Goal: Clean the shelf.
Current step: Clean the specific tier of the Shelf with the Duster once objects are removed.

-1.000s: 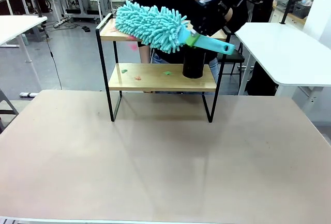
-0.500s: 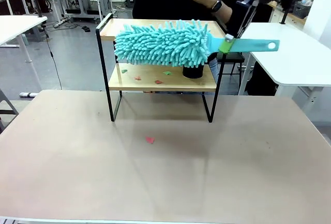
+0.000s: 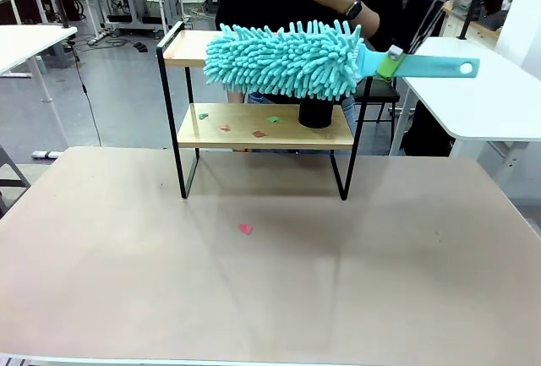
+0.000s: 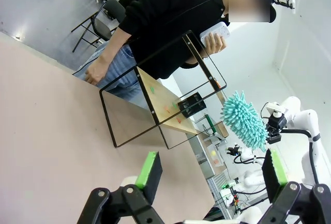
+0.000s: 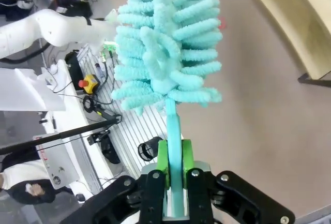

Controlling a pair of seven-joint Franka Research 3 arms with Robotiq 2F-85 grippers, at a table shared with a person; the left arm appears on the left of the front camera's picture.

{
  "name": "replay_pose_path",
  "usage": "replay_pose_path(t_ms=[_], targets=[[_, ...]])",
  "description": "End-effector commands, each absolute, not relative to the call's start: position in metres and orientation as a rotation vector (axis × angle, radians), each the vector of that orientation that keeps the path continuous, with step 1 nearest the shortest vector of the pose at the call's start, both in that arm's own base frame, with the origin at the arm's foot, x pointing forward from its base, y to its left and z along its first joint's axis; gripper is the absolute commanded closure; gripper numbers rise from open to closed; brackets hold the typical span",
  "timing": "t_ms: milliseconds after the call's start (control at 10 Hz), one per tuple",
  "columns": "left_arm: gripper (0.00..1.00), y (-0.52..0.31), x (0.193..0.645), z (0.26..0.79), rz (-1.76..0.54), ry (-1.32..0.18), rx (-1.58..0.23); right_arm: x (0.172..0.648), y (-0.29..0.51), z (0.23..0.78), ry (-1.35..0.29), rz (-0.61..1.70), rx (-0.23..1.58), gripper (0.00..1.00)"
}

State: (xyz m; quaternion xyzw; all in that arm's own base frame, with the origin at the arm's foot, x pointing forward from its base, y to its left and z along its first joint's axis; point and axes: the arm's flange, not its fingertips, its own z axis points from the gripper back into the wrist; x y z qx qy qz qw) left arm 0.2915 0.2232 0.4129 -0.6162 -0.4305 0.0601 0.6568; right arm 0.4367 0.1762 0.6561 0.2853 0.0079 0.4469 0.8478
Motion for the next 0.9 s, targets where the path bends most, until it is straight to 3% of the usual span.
replay_pose_path(t_ms=[0, 300, 800], targets=[[0.0, 0.217, 0.287, 0.412, 0.113, -0.987, -1.395, 0.404, 0.135, 0.665, -0.007, 0.834, 0.724, 1.0], [0.0, 0.217, 0.287, 0.412, 0.113, -0.987, -1.395, 0.363, 0.006, 0.673, 0.041, 0.512, 1.004, 1.0], [0.0, 0.217, 0.287, 0.412, 0.113, -0.987, -1.395, 0.33, -0.132, 0.606, 0.023, 0.29, 1.274, 1.0]])
